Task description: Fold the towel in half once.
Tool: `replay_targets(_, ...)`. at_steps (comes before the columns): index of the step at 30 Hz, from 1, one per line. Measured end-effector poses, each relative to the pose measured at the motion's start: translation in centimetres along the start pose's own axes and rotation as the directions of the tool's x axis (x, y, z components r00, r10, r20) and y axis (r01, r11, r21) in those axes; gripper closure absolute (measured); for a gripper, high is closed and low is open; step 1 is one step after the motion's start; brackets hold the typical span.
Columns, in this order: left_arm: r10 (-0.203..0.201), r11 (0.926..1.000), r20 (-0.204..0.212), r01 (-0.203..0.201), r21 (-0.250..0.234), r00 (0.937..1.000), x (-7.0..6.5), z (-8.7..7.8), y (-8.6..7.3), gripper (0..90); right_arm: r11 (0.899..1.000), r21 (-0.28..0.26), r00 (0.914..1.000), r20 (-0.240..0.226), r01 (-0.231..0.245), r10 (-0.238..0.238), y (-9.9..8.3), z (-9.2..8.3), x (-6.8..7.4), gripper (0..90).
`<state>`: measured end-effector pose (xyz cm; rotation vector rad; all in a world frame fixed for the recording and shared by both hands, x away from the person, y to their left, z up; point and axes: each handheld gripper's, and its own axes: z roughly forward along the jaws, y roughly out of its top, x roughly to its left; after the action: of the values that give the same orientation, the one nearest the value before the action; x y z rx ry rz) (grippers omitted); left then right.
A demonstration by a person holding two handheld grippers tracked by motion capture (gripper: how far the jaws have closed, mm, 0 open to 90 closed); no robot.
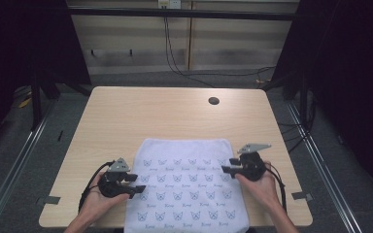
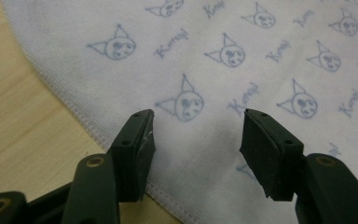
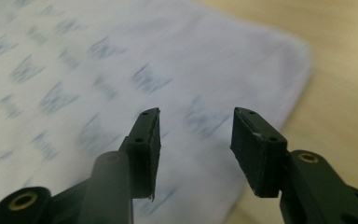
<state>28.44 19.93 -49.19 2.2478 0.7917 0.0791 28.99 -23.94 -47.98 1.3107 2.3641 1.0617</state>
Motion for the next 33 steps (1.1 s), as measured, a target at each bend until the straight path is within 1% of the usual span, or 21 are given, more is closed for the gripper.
replay_targets(1, 0.004, 1.0, -0.006, -0.004, -0.009, 1.0, 0.1, 0.0, 0.1, 43.6, 1.0, -0.01, 0.9996, 0.026, -0.007, 0.007, 0.7, 0.4, -0.9, 53.0)
replay_targets(2, -0.002, 0.9999, -0.009, 0.002, -0.017, 1.0, 0.3, -0.1, 0.3, 43.6, 1.0, -0.018, 0.9992, 0.037, -0.015, 0.015, 1.1, 0.7, -1.6, 53.8)
replay_targets(3, -0.009, 0.9997, -0.012, 0.008, -0.025, 0.9999, 0.5, -0.1, 0.5, 43.6, 0.999, -0.022, 0.9987, 0.042, -0.026, 0.027, 1.8, 1.4, -2.7, 54.8)
replay_targets(5, -0.041, 0.9973, -0.012, 0.04, -0.061, 0.9991, 1.3, -0.2, 1.0, 44.0, 0.999, -0.004, 0.9964, 0.079, -0.032, 0.032, 2.4, 2.6, -4.1, 56.1)
replay_targets(6, -0.04, 0.9974, -0.03, 0.038, -0.062, 0.9988, 1.6, -0.3, 1.3, 44.3, 0.999, 0.007, 0.9963, 0.077, -0.038, 0.038, 2.7, 3.4, -4.9, 56.2)
replay_targets(7, -0.045, 0.9969, -0.031, 0.043, -0.066, 0.9985, 1.8, -0.3, 1.5, 44.5, 0.999, 0.012, 0.9952, 0.086, -0.048, 0.047, 2.9, 3.9, -5.2, 56.1)
replay_targets(9, -0.066, 0.9941, -0.034, 0.063, -0.089, 0.9973, 2.5, -0.4, 1.8, 45.0, 0.999, 0.009, 0.995, 0.092, -0.039, 0.038, 3.1, 4.6, -5.4, 56.7)
replay_targets(11, -0.066, 0.9947, -0.046, 0.062, -0.083, 0.9968, 3.1, -0.3, 2.2, 46.5, 0.999, -0.003, 0.9947, 0.098, -0.032, 0.032, 3.6, 5.1, -5.3, 57.3)
replay_targets(12, -0.072, 0.9934, -0.058, 0.067, -0.093, 0.9957, 3.6, -0.3, 2.5, 46.7, 1.0, -0.003, 0.9946, 0.099, -0.03, 0.03, 3.7, 5.3, -5.3, 57.6)
replay_targets(14, -0.094, 0.9902, -0.058, 0.087, -0.109, 0.9939, 4.2, -0.2, 2.8, 48.3, 1.0, 0.002, 0.995, 0.098, -0.019, 0.018, 4.2, 5.7, -5.3, 59.7)
replay_targets(16, -0.108, 0.9892, -0.074, 0.1, -0.108, 0.9914, 5.1, 0.1, 3.3, 48.6, 1.0, 0.013, 0.9934, 0.114, -0.015, 0.013, 4.4, 5.9, -5.2, 60.1)
replay_targets(17, -0.122, 0.9862, -0.077, 0.113, -0.122, 0.9895, 5.5, 0.2, 3.4, 48.7, 1.0, 0.015, 0.9933, 0.114, -0.023, 0.021, 4.5, 6.0, -5.2, 60.1)
replay_targets(19, -0.14, 0.985, -0.096, 0.129, -0.114, 0.9854, 6.3, 0.8, 3.7, 49.0, 1.0, 0.004, 0.9899, 0.141, -0.016, 0.015, 4.5, 6.0, -5.2, 59.9)
replay_targets(20, -0.145, 0.9845, -0.097, 0.133, -0.113, 0.9848, 6.6, 1.1, 3.7, 49.0, 1.0, 0.004, 0.9907, 0.134, -0.025, 0.024, 4.5, 6.0, -5.3, 59.9)
replay_targets(21, -0.169, 0.98, -0.093, 0.158, -0.122, 0.9812, 6.8, 1.4, 3.8, 48.8, 1.0, 0.01, 0.991, 0.131, -0.028, 0.026, 4.5, 6.2, -5.4, 59.9)
replay_targets(22, -0.168, 0.9806, -0.104, 0.155, -0.12, 0.9803, 6.9, 1.7, 4.0, 48.8, 0.999, 0.018, 0.9894, 0.143, -0.027, 0.024, 4.6, 6.2, -5.4, 60.2)
replay_targets(24, -0.157, 0.9834, -0.1, 0.146, -0.108, 0.9826, 6.9, 2.1, 4.4, 48.8, 0.999, 0.011, 0.9893, 0.14, -0.042, 0.04, 4.5, 6.3, -5.6, 60.7)
replay_targets(26, -0.122, 0.9896, -0.111, 0.112, -0.09, 0.9862, 7.0, 2.7, 5.0, 47.6, 0.999, 0.009, 0.989, 0.142, -0.043, 0.042, 4.6, 6.4, -5.6, 60.8)
replay_targets(28, -0.136, 0.9894, -0.116, 0.129, -0.067, 0.984, 7.5, 3.0, 5.5, 46.8, 0.999, 0.018, 0.9887, 0.142, -0.05, 0.047, 4.7, 6.3, -5.6, 58.7)
replay_targets(31, -0.159, 0.986, -0.136, 0.151, -0.072, 0.9779, 8.4, 3.4, 5.9, 47.9, 0.998, 0.005, 0.9865, 0.154, -0.059, 0.058, 4.8, 6.1, -6.0, 57.7)
replay_targets(33, -0.165, 0.9853, -0.14, 0.157, -0.068, 0.9763, 8.7, 3.7, 6.1, 49.7, 0.996, -0.004, 0.9846, 0.151, -0.089, 0.088, 4.7, 6.1, -6.3, 57.8)
